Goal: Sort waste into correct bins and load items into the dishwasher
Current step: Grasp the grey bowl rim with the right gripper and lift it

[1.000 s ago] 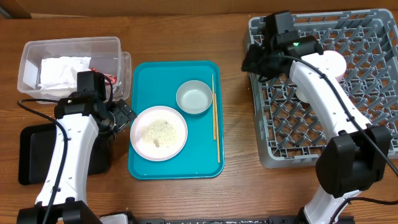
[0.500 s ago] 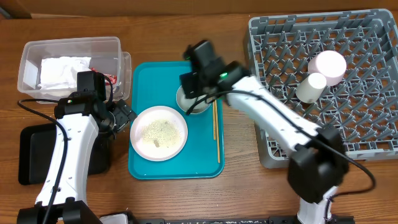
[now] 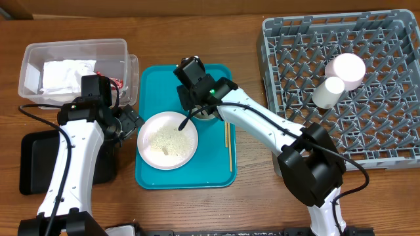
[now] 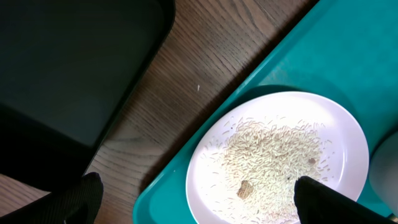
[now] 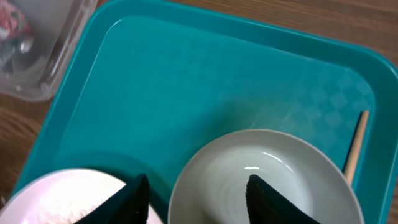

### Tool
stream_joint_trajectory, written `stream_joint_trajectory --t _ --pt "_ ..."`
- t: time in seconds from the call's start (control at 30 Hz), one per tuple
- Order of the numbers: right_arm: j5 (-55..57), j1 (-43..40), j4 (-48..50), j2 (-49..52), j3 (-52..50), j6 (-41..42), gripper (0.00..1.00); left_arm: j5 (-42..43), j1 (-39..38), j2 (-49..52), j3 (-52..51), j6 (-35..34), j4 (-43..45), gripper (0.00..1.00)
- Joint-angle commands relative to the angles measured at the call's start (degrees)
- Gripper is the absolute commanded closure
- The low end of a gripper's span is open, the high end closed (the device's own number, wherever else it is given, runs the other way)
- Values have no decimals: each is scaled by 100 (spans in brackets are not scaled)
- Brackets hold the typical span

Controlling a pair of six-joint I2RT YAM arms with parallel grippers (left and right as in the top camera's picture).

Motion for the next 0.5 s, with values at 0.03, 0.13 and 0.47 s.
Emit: stream_joint_trajectory --t 0.03,0.13,0.47 --pt "188 52 61 219 103 525 50 20 22 -15 2 -79 -13 0" --pt "205 136 59 352 103 728 50 20 22 -15 2 -79 -13 0" --pt "404 415 37 623 103 743 51 20 22 -15 2 -76 -13 0"
